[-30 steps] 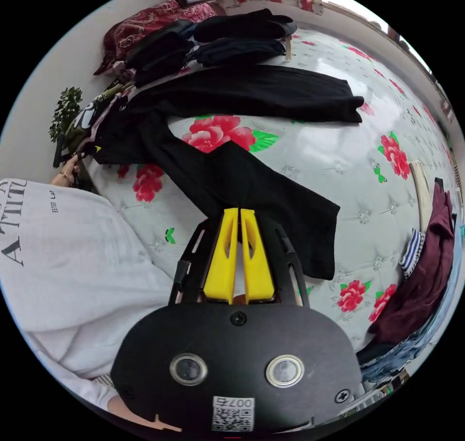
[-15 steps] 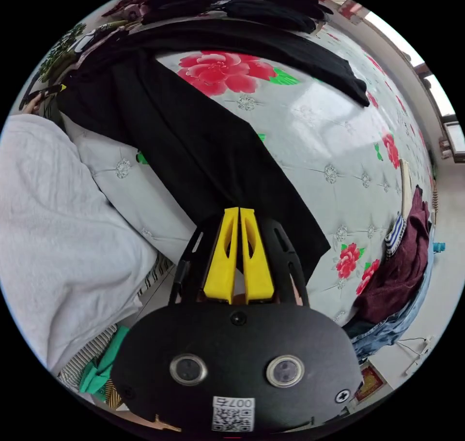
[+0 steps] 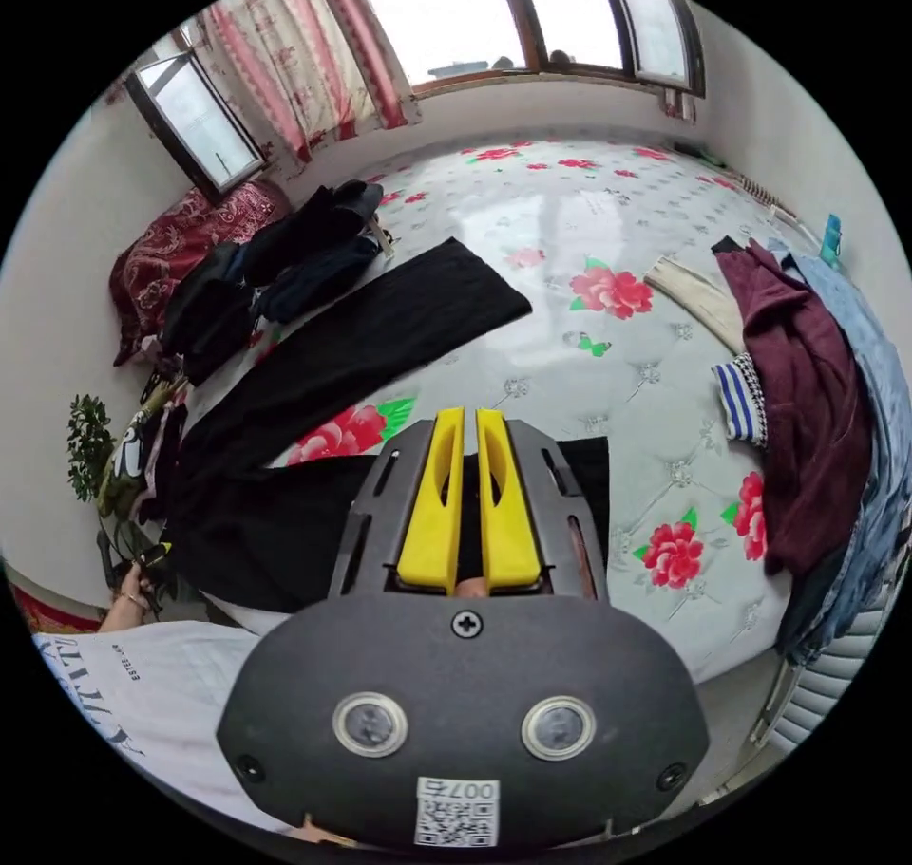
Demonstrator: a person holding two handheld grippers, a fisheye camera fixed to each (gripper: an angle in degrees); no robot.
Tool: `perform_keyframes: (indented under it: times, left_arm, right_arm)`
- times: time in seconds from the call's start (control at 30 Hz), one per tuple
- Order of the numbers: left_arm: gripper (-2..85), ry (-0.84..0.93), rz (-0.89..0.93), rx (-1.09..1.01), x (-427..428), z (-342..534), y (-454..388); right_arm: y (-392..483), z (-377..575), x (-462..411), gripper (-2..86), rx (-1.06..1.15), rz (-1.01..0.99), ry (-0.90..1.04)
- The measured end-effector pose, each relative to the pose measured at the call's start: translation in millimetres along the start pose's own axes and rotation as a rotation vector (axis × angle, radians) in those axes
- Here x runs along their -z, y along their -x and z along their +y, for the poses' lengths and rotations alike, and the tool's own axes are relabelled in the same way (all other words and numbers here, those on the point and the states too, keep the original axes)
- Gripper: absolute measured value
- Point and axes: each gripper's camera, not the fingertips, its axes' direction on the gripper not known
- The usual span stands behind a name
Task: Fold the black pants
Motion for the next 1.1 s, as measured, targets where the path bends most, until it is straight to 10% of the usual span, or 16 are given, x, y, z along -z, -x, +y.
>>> perform_keyframes:
  times: [0.37,0.67,1.1]
  left_arm:
    - [9.1,-0.052,0.345,0.274,-1,70,87]
    - [3.0,0.042,0.282,0.315,-52,26,76]
    - [-0.7,0.022,0.452,0.282,-51,46,122]
  right_arm:
    - [-162,201,25,8.2,-0.369,-0.037,0.026]
    - [-166,163,-17,2.4,-0.249,0.110,0.196]
    - [-225,82,69,6.4,-0.289,-0.115,-0.166]
